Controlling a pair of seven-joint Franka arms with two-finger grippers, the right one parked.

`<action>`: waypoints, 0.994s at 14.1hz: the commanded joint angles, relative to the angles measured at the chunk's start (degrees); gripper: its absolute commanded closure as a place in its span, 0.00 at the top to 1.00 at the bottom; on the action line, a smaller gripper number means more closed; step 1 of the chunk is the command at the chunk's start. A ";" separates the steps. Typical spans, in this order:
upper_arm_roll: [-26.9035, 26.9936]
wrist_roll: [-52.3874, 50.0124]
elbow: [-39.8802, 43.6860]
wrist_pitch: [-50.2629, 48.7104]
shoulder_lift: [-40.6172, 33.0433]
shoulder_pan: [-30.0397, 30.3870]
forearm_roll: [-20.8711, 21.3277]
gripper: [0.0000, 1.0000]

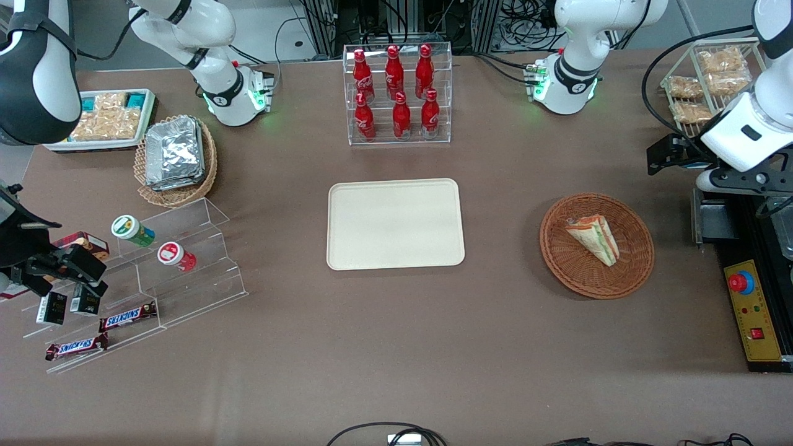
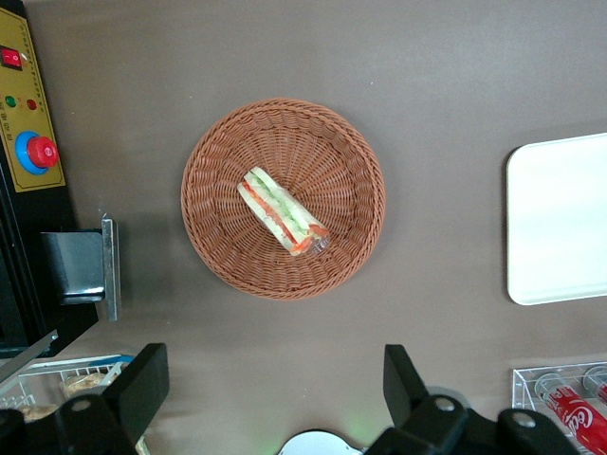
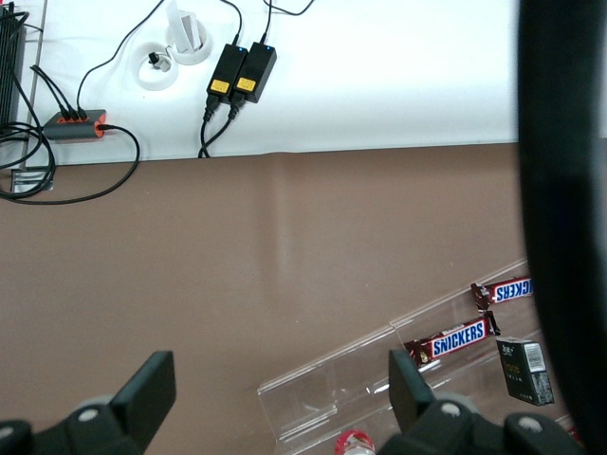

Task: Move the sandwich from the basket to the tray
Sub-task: 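Move the left gripper over the sandwich in the wicker basket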

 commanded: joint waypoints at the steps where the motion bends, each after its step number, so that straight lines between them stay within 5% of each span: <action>1: 0.52 0.51 -0.28 -0.62 -0.59 0.14 0.79 1.00; 8: 0.70 -0.90 -1.85 0.52 3.62 0.23 3.34 1.00; 14: 0.79 -3.88 -18.89 19.40 2.05 4.00 3.43 1.00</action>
